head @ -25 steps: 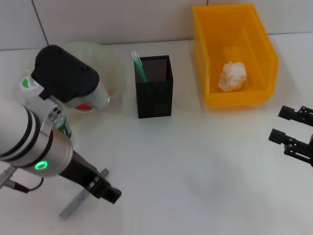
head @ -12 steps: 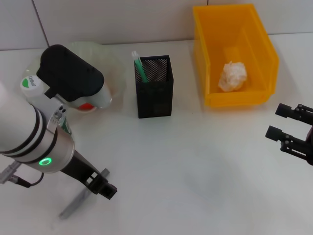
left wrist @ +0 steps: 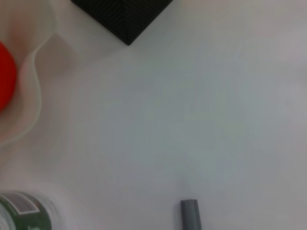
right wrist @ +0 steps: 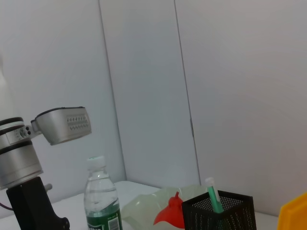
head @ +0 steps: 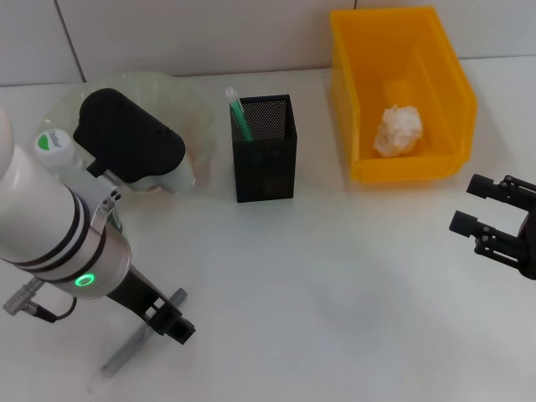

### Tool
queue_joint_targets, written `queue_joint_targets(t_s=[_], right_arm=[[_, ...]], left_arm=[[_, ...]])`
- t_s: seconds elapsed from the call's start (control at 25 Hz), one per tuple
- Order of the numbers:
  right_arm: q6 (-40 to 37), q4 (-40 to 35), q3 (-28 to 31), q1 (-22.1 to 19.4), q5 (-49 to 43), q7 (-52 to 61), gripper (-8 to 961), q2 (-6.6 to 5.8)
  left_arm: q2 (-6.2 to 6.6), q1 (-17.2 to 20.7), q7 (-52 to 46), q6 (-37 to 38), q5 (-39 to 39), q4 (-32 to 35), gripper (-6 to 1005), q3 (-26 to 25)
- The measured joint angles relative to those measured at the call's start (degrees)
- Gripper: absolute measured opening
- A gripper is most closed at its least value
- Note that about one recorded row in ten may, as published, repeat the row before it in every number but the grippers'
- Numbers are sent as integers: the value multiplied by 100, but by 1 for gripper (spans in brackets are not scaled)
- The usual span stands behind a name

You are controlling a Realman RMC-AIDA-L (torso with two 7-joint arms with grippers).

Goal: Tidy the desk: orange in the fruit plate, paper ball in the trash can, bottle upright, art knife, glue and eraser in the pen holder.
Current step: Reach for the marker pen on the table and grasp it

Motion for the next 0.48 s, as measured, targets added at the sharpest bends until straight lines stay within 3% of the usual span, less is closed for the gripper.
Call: queue_joint_targets(t_s=[0.48], right_arm=[[27, 4, 0, 5, 0, 2, 631, 6]], left_arm=[[0, -153, -1, -11, 1, -250, 712, 148]])
